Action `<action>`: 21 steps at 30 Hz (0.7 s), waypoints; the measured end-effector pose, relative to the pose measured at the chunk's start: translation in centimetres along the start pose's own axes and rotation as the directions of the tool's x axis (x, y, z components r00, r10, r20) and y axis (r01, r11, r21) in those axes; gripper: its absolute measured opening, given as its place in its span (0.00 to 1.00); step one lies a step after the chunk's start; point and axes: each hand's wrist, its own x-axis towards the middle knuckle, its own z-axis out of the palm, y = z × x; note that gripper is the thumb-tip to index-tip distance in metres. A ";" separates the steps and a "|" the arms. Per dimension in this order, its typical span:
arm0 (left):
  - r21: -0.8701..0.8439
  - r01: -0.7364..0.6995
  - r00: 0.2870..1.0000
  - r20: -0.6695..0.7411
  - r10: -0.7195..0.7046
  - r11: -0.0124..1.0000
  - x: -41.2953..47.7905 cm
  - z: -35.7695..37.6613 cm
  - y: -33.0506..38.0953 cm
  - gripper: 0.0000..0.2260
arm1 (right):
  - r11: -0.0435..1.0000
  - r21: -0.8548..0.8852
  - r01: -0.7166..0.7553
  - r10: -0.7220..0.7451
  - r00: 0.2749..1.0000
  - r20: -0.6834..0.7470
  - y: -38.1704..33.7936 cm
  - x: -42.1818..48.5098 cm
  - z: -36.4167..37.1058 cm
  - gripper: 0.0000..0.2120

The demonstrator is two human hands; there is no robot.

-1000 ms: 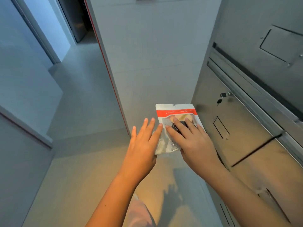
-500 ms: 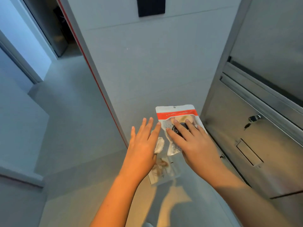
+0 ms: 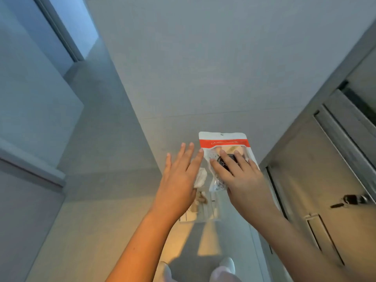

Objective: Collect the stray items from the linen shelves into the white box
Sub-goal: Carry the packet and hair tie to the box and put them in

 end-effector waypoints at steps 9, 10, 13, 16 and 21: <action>0.024 0.003 1.000 0.013 -0.003 1.000 4.1 7.6 -3.7 0.37 | 0.995 0.087 0.058 -0.067 0.992 0.103 3.6 0.9 9.1 0.33; 0.042 -0.010 1.000 0.002 0.009 0.999 4.6 8.7 -4.5 0.38 | 0.994 0.089 0.057 -0.066 0.993 0.102 3.7 0.8 10.7 0.33; 0.092 -0.028 1.000 0.001 0.028 0.995 5.6 12.7 -7.0 0.37 | 0.995 0.085 0.058 -0.064 0.995 0.071 3.6 0.3 15.8 0.30; 0.137 -0.067 0.998 -0.011 0.069 0.988 6.0 17.5 -9.9 0.38 | 0.996 0.078 0.044 -0.048 0.998 0.046 3.3 -0.9 21.3 0.28; 0.160 -0.082 0.997 0.014 0.081 0.984 5.6 26.5 -14.8 0.39 | 0.997 0.052 0.063 -0.062 0.998 -0.005 2.2 -4.0 31.0 0.18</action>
